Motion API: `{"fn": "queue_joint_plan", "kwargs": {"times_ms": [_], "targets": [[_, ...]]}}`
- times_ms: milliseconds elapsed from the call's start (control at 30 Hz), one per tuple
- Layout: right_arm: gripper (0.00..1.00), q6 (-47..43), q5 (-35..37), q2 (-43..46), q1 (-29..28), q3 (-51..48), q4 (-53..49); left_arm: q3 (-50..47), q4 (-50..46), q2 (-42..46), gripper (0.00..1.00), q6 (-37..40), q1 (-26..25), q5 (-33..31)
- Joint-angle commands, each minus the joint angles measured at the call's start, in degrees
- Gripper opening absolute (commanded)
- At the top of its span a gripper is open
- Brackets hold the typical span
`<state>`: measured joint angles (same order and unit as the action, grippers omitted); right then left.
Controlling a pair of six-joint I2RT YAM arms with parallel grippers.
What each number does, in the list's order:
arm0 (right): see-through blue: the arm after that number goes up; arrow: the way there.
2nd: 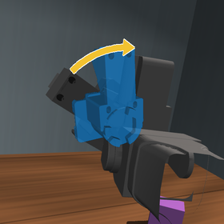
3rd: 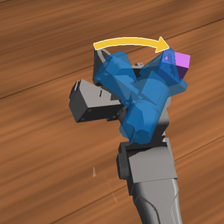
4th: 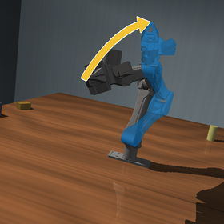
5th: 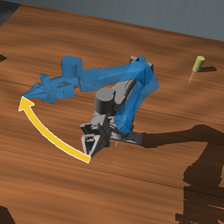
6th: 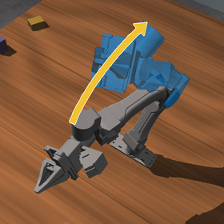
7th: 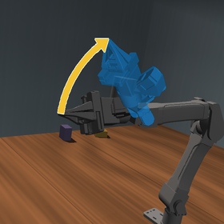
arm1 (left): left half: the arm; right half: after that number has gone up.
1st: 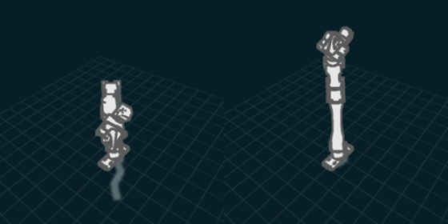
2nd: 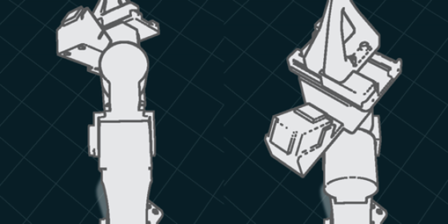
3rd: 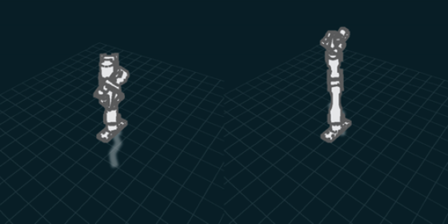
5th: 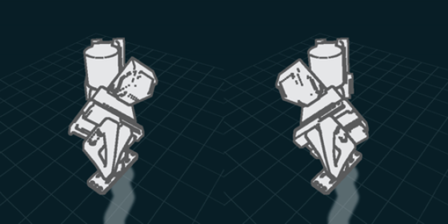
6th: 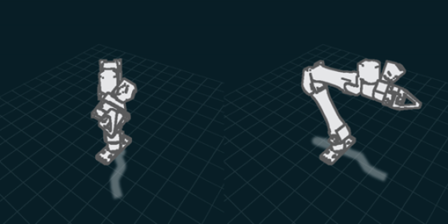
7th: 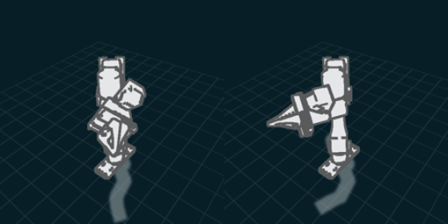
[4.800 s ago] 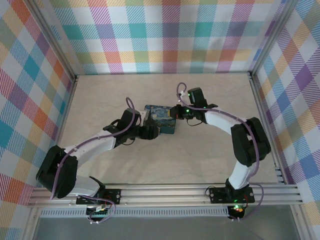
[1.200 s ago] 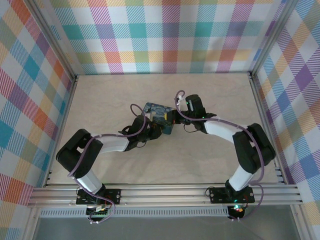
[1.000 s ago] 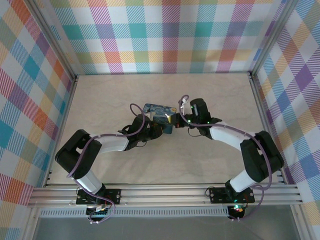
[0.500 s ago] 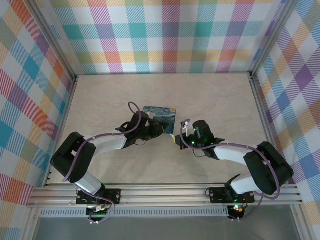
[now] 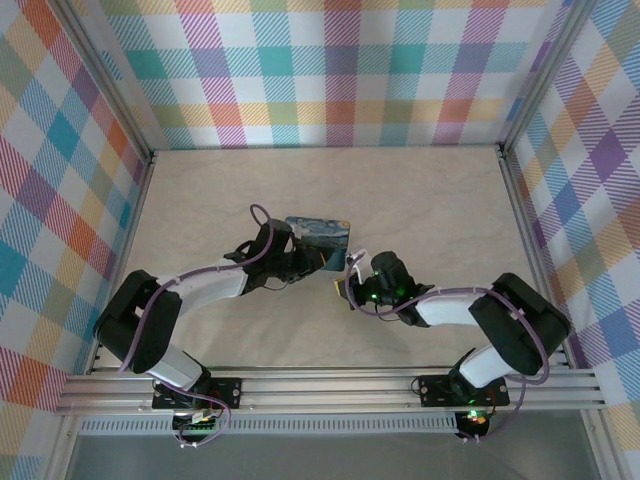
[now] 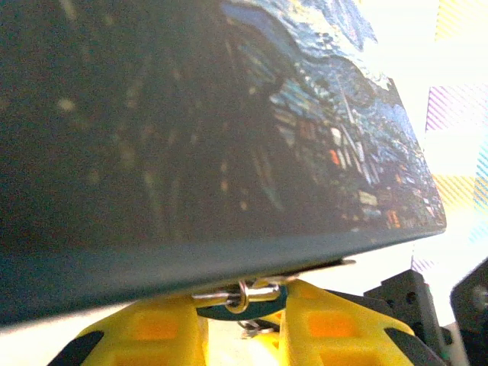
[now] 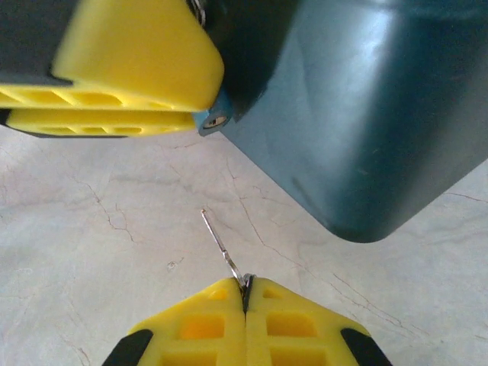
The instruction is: Unlock the padlock with the key
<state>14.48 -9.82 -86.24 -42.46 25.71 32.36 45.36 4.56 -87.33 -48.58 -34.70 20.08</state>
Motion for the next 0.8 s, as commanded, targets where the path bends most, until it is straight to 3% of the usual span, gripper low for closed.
{"fn": "queue_joint_plan", "kwargs": {"times_ms": [0,767], "targets": [[0.0,-0.94,1.37,-0.75,-0.61,0.52,5.56,2.58,-0.61,2.33,0.23,-1.03,0.51,1.62],[0.01,-1.43,1.67,-1.33,-0.61,2.94,6.23,2.19,-1.67,2.43,0.23,-1.34,0.68,1.3]]}}
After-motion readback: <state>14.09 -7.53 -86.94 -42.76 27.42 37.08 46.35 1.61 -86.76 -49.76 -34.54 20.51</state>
